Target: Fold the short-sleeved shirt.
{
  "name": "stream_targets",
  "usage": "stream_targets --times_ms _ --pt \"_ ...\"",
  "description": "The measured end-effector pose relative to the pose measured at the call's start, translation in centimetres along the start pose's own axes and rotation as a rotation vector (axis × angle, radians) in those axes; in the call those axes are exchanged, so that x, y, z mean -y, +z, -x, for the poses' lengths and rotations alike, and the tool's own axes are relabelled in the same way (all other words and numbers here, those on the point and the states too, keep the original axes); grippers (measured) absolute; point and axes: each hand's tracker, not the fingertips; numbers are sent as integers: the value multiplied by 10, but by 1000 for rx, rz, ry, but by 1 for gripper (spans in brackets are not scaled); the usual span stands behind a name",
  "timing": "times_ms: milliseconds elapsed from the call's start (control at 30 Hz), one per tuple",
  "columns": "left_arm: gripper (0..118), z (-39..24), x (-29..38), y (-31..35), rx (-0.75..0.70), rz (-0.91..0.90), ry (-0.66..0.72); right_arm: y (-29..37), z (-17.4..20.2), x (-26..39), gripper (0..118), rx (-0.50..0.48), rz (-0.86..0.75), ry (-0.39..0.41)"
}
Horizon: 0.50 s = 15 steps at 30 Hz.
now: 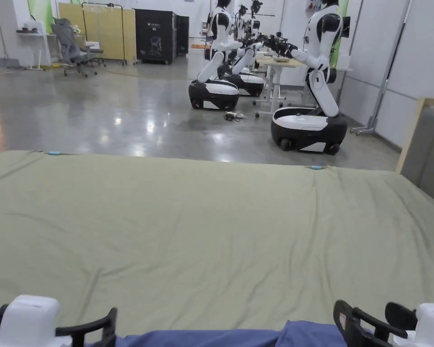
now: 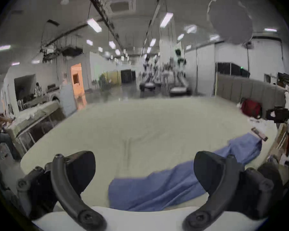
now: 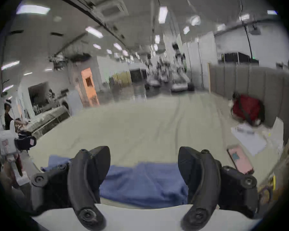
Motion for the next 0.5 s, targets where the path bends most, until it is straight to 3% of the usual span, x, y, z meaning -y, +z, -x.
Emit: stream_targets --times_ms 100,133,167,200,233,333,500 --pt "113 -21 -12 4 6 -54 -27 5 28 -3 91 83 -91 103" --pt "104 -22 -7 4 0 -61 -31 6 32 -4 89 62 -92 104" --pt "83 -24 -7 4 1 -63 -26 8 36 -3 75 50 -99 99" --pt "46 -24 -7 1 2 -38 -35 9 41 -3 48 56 -107 98" --pt "7 -24 -4 -2 -7 -18 -47 8 41 0 6 88 -118 112" --pt "7 -19 2 -1 35 36 -34 11 45 1 4 37 -92 118" --pt "7 32 24 -2 15 153 35 11 53 9 4 55 -86 139"
